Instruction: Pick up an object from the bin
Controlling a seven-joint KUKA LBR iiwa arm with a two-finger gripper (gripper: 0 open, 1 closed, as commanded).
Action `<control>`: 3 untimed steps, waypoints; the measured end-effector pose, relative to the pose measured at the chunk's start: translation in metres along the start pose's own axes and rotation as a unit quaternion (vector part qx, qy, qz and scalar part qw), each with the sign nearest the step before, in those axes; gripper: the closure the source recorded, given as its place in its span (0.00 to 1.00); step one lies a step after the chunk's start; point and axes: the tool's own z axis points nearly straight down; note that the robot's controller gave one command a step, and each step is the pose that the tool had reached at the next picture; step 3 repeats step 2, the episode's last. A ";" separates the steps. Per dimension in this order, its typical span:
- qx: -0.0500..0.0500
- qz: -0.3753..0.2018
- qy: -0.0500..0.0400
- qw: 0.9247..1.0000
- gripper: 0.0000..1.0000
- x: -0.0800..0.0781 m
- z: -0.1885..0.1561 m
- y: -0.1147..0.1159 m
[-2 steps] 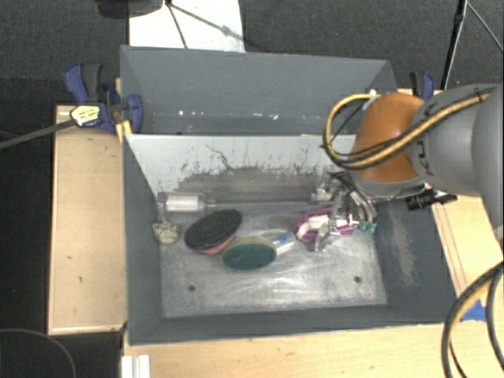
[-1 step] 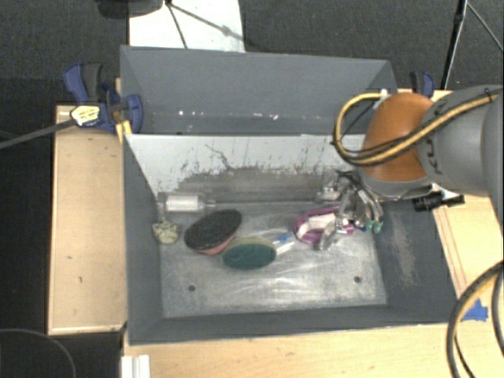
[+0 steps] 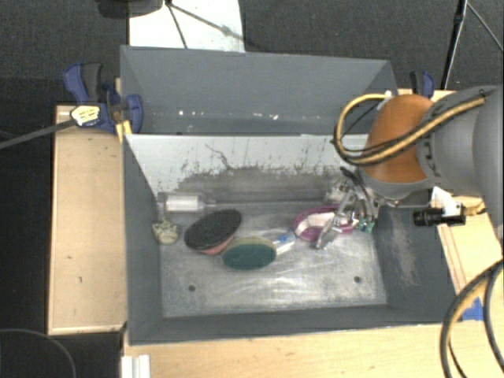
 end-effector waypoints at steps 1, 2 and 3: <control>-0.001 -0.001 -0.007 1.000 1.00 -0.003 -0.002 0.000; 0.001 -0.005 -0.002 1.000 1.00 -0.006 -0.113 0.001; 0.001 -0.005 -0.002 1.000 1.00 -0.006 -0.113 0.001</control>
Offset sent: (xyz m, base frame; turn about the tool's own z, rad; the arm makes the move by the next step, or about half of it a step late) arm 0.0000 0.0000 0.0000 0.0000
